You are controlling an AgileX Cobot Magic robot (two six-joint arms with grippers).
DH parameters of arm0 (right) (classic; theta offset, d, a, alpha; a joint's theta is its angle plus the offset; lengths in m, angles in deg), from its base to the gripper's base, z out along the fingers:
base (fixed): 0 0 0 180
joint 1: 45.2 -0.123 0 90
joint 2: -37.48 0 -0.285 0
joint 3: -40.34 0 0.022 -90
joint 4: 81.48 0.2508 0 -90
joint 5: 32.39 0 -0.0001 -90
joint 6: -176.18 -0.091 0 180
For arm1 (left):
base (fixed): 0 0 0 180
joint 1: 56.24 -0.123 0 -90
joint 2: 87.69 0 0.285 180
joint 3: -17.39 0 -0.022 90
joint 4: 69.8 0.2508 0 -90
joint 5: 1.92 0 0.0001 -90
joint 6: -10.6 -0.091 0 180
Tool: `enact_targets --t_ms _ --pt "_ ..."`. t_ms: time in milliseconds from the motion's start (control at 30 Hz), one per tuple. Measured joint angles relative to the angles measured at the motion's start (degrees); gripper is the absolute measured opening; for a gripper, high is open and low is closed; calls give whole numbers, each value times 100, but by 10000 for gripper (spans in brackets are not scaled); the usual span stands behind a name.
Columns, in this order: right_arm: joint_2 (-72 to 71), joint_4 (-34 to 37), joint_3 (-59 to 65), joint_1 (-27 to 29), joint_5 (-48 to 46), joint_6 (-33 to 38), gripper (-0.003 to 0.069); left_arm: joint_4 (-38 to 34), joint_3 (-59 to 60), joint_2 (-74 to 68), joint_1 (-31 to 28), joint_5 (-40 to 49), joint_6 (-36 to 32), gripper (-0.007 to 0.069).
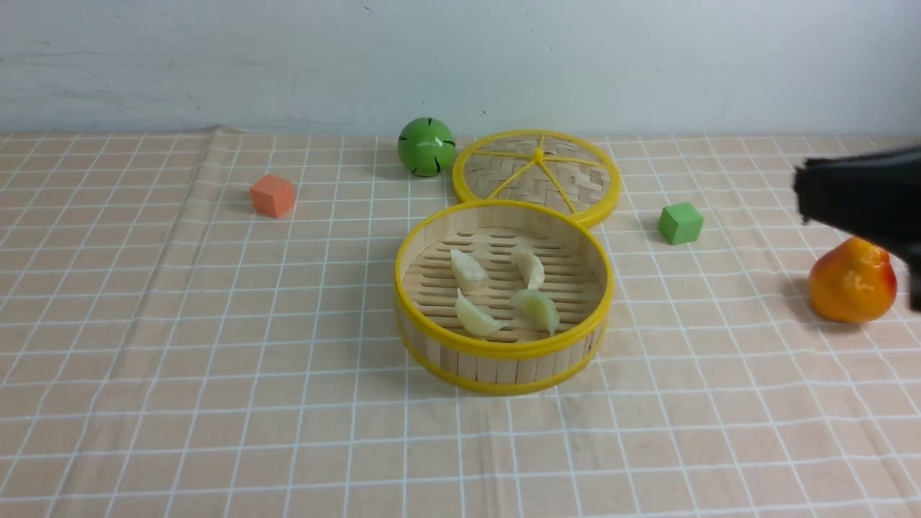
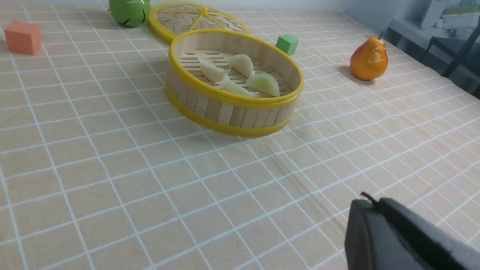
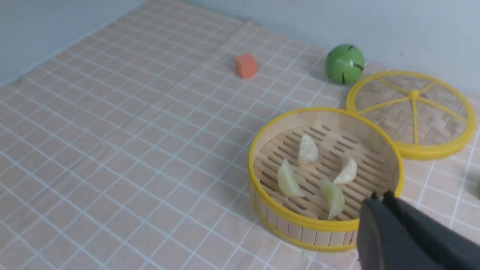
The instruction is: Put the dumplings into the steamer on the table with the brown tablecloth.
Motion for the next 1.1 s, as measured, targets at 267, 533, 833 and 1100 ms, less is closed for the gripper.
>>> enact_targets --t_ms 267,533,833,1100 --pt "-1505 6 982 0 478 5 -19 5 0 0 0 4 0 15" --pt "-1840 65 1072 0 240 5 -15 5 0 0 0 6 0 20" --pt "-1847 -57 1072 0 143 5 -10 5 0 0 0 6 0 29" --pt "-2126 -1183 1959 111 525 -682 -10 5 0 0 0 12 0 32"
